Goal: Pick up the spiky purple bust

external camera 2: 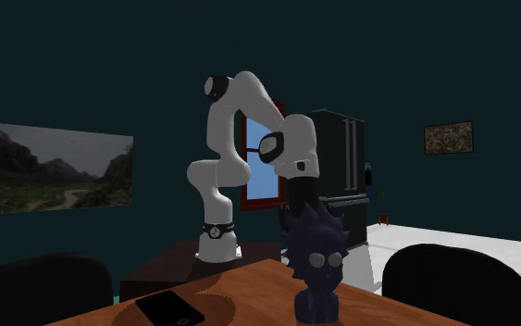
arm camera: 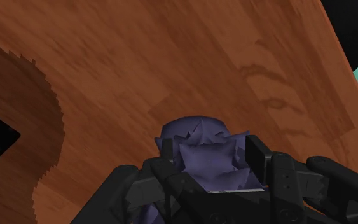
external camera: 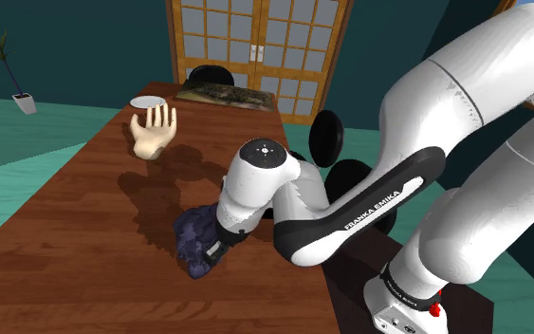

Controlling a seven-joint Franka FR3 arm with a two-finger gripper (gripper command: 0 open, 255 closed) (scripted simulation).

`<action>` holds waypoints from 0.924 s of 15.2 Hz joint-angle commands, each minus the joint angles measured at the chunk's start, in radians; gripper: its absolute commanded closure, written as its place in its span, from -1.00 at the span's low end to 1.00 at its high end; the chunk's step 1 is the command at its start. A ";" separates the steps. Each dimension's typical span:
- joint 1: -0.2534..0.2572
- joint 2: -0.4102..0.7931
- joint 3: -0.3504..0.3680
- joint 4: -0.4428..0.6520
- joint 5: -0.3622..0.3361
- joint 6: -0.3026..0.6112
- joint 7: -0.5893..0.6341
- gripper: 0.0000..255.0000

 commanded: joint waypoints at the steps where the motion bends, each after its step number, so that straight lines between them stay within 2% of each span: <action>1: 0.012 -0.025 -0.008 0.004 0.038 -0.023 -0.029 1.00; 7: 0.054 -0.106 -0.045 0.029 0.135 -0.114 -0.107 1.00; 14: 0.085 -0.182 -0.083 0.069 0.196 -0.221 -0.162 1.00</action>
